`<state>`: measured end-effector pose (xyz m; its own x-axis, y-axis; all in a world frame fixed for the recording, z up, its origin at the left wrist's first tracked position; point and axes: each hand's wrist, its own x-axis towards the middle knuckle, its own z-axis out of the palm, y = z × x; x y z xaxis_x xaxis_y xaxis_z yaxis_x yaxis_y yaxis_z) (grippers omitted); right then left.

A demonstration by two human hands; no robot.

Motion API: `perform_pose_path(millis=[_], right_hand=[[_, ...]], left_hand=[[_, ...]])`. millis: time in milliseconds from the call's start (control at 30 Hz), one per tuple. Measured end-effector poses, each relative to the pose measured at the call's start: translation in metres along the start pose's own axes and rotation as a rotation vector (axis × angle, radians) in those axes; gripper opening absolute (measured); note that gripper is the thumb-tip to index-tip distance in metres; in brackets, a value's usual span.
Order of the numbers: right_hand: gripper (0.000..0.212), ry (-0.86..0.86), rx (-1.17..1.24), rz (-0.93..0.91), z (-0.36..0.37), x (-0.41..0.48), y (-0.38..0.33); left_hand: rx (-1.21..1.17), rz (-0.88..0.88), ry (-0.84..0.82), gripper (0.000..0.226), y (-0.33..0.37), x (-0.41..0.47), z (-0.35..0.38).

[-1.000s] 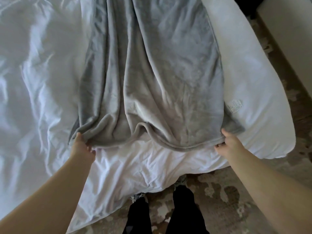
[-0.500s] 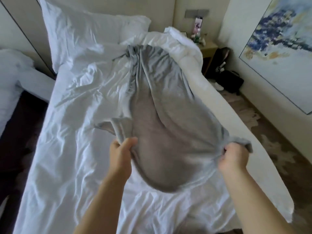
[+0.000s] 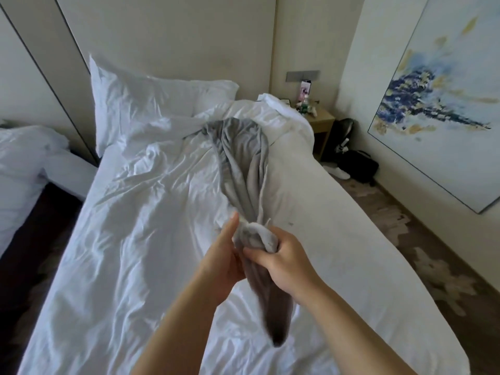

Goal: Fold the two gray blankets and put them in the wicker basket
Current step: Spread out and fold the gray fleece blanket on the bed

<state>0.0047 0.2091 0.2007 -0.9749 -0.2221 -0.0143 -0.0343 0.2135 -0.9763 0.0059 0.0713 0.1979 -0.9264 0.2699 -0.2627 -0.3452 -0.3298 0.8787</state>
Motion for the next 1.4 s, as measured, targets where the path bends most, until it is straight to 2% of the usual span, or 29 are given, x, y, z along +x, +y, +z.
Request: perform_pose_path(millis=[33,100,167,267,367,400,467,567,667,733,833,933,1033,1133,1233,1400], right_hand=[[0.017,-0.036,0.012,0.004,0.001,-0.003,0.003],[0.016,-0.102,-0.003,0.005,0.003,-0.007,0.005],[0.013,-0.111,-0.003,-0.028,0.004,-0.009,0.002],[0.014,-0.022,0.038,-0.046,0.000,-0.010,-0.005],[0.026,0.150,0.045,-0.012,-0.012,-0.012,-0.007],[0.024,0.202,0.067,0.015,-0.016,-0.012,-0.008],[0.008,0.270,0.173,0.076,-0.023,-0.012,-0.013],[0.016,0.287,0.299,0.164,-0.034,-0.014,-0.018],[0.016,0.193,0.288,0.199,-0.044,-0.017,-0.022],[0.012,0.165,0.267,0.162,-0.047,-0.020,-0.025],[0.014,0.262,0.150,0.019,-0.047,-0.021,-0.031],[0.014,0.340,0.191,-0.056,-0.044,-0.023,-0.039],[0.013,0.325,0.222,-0.119,-0.036,-0.030,-0.047],[0.013,0.195,0.127,-0.222,-0.017,-0.039,-0.052],[0.021,0.141,-0.020,-0.269,-0.007,-0.043,-0.058],[0.016,0.086,-0.033,-0.272,-0.009,-0.048,-0.059]], left_hand=[[0.043,-0.033,0.053,0.063,0.000,0.000,0.004],[0.088,-0.137,0.301,0.040,-0.004,0.001,0.008],[0.120,-0.152,0.492,0.020,-0.006,0.001,0.012],[0.183,0.013,0.598,0.016,-0.004,0.000,0.017],[0.226,0.162,0.746,0.019,0.004,-0.007,0.022],[0.239,0.194,0.757,0.018,0.006,-0.007,0.024],[0.272,0.204,0.724,0.016,0.007,-0.008,0.029],[0.338,0.235,0.686,0.026,0.008,-0.012,0.032],[0.451,0.334,0.755,0.044,0.015,-0.016,0.034],[0.454,0.410,0.772,0.042,0.018,-0.019,0.037],[0.491,0.558,0.771,0.028,0.021,-0.028,0.044],[0.607,0.634,0.789,0.029,0.026,-0.037,0.048],[0.538,0.548,0.765,0.035,0.029,-0.043,0.052],[0.518,0.481,0.629,0.014,0.023,-0.051,0.065],[0.414,0.363,0.542,0.009,0.016,-0.058,0.073],[0.196,0.252,0.424,0.043,0.019,-0.068,0.068]])
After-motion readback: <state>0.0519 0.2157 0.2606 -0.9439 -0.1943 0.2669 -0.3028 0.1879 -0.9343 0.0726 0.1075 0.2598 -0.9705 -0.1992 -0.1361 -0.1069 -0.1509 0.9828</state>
